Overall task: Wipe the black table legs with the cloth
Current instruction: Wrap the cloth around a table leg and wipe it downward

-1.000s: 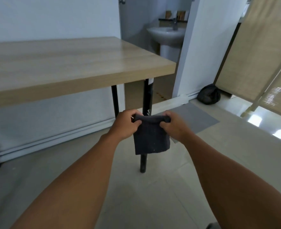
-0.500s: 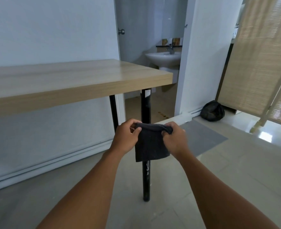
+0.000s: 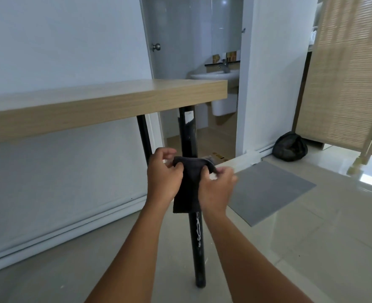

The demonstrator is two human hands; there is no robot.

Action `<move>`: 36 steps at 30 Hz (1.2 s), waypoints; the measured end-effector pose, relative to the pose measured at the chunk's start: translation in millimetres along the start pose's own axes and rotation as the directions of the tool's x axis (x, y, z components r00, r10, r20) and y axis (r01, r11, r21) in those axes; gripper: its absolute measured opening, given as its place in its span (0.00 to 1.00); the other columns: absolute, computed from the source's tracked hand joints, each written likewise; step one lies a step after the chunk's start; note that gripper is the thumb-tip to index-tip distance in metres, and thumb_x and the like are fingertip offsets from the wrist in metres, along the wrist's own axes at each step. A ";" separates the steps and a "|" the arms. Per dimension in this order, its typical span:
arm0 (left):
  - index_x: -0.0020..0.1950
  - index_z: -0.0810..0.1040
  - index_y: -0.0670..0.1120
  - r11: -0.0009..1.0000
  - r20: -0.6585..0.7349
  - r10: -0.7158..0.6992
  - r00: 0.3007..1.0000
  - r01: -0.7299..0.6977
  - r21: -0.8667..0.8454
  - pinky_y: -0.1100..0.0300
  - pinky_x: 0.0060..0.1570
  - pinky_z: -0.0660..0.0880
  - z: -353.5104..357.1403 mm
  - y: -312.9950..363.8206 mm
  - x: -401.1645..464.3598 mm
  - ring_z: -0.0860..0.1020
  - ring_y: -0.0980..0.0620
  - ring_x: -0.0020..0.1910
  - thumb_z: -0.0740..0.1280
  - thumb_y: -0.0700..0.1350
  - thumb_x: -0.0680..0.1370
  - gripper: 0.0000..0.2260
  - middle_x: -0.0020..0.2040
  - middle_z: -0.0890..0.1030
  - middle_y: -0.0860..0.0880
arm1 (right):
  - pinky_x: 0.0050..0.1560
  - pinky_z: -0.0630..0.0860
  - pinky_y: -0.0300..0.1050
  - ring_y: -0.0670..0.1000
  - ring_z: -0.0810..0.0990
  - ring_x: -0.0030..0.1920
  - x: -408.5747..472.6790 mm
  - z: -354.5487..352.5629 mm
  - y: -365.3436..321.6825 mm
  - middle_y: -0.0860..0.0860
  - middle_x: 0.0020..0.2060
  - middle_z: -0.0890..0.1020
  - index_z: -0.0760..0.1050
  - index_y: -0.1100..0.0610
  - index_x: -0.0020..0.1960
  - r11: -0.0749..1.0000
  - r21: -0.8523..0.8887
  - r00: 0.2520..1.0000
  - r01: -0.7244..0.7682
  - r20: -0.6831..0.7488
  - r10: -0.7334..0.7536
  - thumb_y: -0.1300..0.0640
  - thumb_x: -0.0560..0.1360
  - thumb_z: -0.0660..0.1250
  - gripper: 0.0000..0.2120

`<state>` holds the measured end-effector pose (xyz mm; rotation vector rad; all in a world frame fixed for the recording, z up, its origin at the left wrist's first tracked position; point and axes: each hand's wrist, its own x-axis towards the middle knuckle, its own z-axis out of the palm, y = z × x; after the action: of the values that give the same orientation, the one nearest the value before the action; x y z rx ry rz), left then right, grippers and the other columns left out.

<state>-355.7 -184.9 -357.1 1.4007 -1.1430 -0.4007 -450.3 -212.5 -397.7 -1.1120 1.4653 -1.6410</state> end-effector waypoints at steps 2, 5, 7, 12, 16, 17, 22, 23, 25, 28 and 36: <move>0.54 0.77 0.61 0.998 0.130 -0.017 0.991 0.024 -0.058 0.52 0.60 0.79 2.1 5.8 3.6 0.80 0.56 0.56 0.65 0.45 0.75 0.12 0.55 0.80 0.60 | 0.41 0.69 0.38 0.54 0.79 0.51 -13.3 4.8 3.4 0.51 0.48 0.79 0.73 0.55 0.50 0.999 0.026 0.998 0.035 0.059 -0.037 0.53 0.82 0.62 0.05; 0.52 0.78 0.62 0.996 0.260 -0.017 0.965 0.041 -0.085 0.52 0.56 0.79 7.1 9.2 9.8 0.81 0.63 0.49 0.62 0.59 0.77 0.08 0.48 0.83 0.61 | 0.45 0.78 0.36 0.45 0.82 0.53 -30.6 3.6 12.0 0.43 0.50 0.81 0.72 0.47 0.59 0.984 0.132 0.981 0.119 0.139 -0.137 0.52 0.80 0.65 0.09; 0.52 0.76 0.63 1.000 0.270 0.003 0.963 0.006 -0.031 0.52 0.54 0.80 9.9 6.3 13.5 0.81 0.63 0.46 0.59 0.63 0.80 0.09 0.46 0.82 0.60 | 0.48 0.82 0.38 0.40 0.81 0.54 -34.5 1.9 19.0 0.40 0.56 0.80 0.67 0.44 0.66 0.972 0.175 0.956 0.160 0.219 -0.196 0.51 0.78 0.69 0.20; 0.62 0.78 0.58 0.999 0.314 0.039 0.949 -0.049 0.024 0.54 0.57 0.79 3.2 2.6 20.5 0.80 0.61 0.53 0.60 0.62 0.82 0.14 0.52 0.83 0.60 | 0.55 0.81 0.46 0.38 0.79 0.56 -16.5 5.2 18.5 0.40 0.55 0.80 0.69 0.45 0.65 0.959 0.140 0.923 0.246 0.269 -0.276 0.51 0.79 0.68 0.16; 0.61 0.79 0.59 0.993 0.366 0.089 0.926 -0.110 0.038 0.57 0.56 0.78 -3.1 -2.1 28.1 0.81 0.60 0.56 0.61 0.59 0.82 0.12 0.53 0.84 0.60 | 0.56 0.81 0.50 0.47 0.80 0.56 -9.3 12.8 18.5 0.46 0.55 0.79 0.70 0.47 0.67 0.920 0.115 0.875 0.374 0.284 -0.391 0.52 0.81 0.64 0.14; 0.61 0.79 0.59 0.993 0.368 0.094 0.925 -0.114 0.031 0.58 0.56 0.78 -3.3 -3.7 29.6 0.81 0.59 0.56 0.61 0.59 0.82 0.12 0.54 0.84 0.61 | 0.56 0.80 0.48 0.46 0.80 0.56 -10.6 14.3 22.3 0.46 0.55 0.79 0.69 0.48 0.68 0.916 0.109 0.872 0.386 0.283 -0.401 0.53 0.82 0.63 0.15; 0.65 0.77 0.59 0.994 0.345 0.101 0.933 -0.108 0.000 0.55 0.58 0.78 4.4 -15.5 25.5 0.80 0.58 0.59 0.59 0.63 0.81 0.16 0.56 0.82 0.63 | 0.61 0.78 0.43 0.46 0.78 0.60 -20.4 15.9 56.6 0.48 0.60 0.78 0.65 0.52 0.72 0.935 0.072 0.882 0.348 0.313 -0.352 0.57 0.82 0.63 0.19; 0.66 0.76 0.59 0.994 0.345 0.102 0.933 -0.107 -0.005 0.54 0.59 0.78 6.2 -18.1 24.0 0.80 0.58 0.59 0.59 0.63 0.81 0.17 0.57 0.82 0.62 | 0.61 0.78 0.43 0.46 0.78 0.61 -20.6 15.3 60.6 0.49 0.60 0.78 0.65 0.53 0.72 0.940 0.080 0.880 0.333 0.332 -0.340 0.57 0.83 0.62 0.19; 0.66 0.77 0.58 0.995 0.346 0.101 0.933 -0.100 -0.021 0.53 0.62 0.78 7.8 -21.8 22.9 0.81 0.58 0.60 0.59 0.62 0.82 0.17 0.57 0.83 0.61 | 0.61 0.78 0.42 0.46 0.77 0.60 -20.5 14.0 61.0 0.49 0.59 0.78 0.65 0.52 0.70 0.944 0.107 0.873 0.311 0.361 -0.328 0.58 0.83 0.62 0.17; 0.64 0.79 0.58 0.995 0.357 0.098 0.929 -0.096 -0.024 0.53 0.61 0.79 4.2 -22.9 25.6 0.82 0.61 0.56 0.60 0.61 0.82 0.15 0.55 0.84 0.60 | 0.58 0.76 0.38 0.46 0.76 0.59 -20.2 18.5 44.4 0.51 0.59 0.76 0.66 0.52 0.69 0.933 0.172 0.876 0.316 0.325 -0.357 0.59 0.83 0.62 0.16; 0.64 0.80 0.58 0.992 0.340 0.121 0.933 -0.121 -0.020 0.61 0.56 0.79 3.4 -25.2 27.3 0.82 0.65 0.53 0.62 0.60 0.82 0.15 0.51 0.85 0.62 | 0.64 0.77 0.51 0.51 0.75 0.64 -18.4 29.6 48.4 0.53 0.65 0.74 0.59 0.55 0.76 0.928 0.097 0.882 0.359 0.291 -0.372 0.58 0.83 0.61 0.23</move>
<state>-336.3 -214.0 -370.0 1.2834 -1.5039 -0.5696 -418.7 -215.8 -448.2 -1.6160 1.0622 -1.6403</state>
